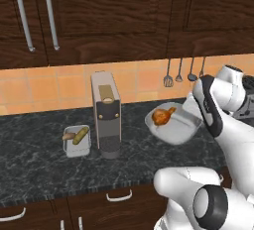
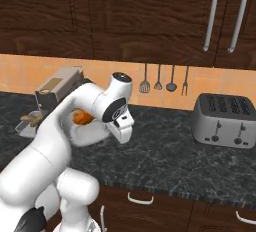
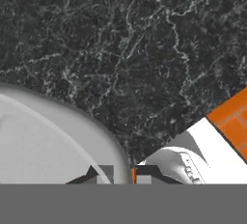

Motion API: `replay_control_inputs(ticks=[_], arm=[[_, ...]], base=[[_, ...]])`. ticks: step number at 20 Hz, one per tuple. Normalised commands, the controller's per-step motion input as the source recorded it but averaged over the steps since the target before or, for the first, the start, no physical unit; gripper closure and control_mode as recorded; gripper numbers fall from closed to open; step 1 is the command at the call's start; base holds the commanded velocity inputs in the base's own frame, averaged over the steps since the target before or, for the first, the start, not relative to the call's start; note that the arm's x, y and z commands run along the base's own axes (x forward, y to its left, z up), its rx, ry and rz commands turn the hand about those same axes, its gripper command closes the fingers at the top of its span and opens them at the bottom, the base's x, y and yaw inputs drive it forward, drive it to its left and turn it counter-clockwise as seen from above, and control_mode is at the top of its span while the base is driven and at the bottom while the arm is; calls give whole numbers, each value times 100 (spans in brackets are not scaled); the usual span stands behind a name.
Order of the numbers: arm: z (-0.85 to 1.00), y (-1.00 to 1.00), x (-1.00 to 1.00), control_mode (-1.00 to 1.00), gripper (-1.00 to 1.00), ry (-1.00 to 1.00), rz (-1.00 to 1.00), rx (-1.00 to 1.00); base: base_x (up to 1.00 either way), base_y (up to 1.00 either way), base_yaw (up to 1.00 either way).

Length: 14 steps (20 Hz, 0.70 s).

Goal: Take the meat container that has the chicken drumstick and place it on the second highest rack of the freezer. Then take the vegetable container that has the potato and sweet potato and place it on the highest rack of the freezer.

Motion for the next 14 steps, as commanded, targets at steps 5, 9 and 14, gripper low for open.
replay_control_inputs(ticks=[5, 9, 14], arm=[[43, 70, -6, -100, 100, 5, 54, 5], [11, 59, -67, -100, 100, -1, 30, 7], [20, 54, -64, -100, 100, -15, 6, 13]], base=[[0, 0, 0], [0, 0, 0], [0, 0, 0]])
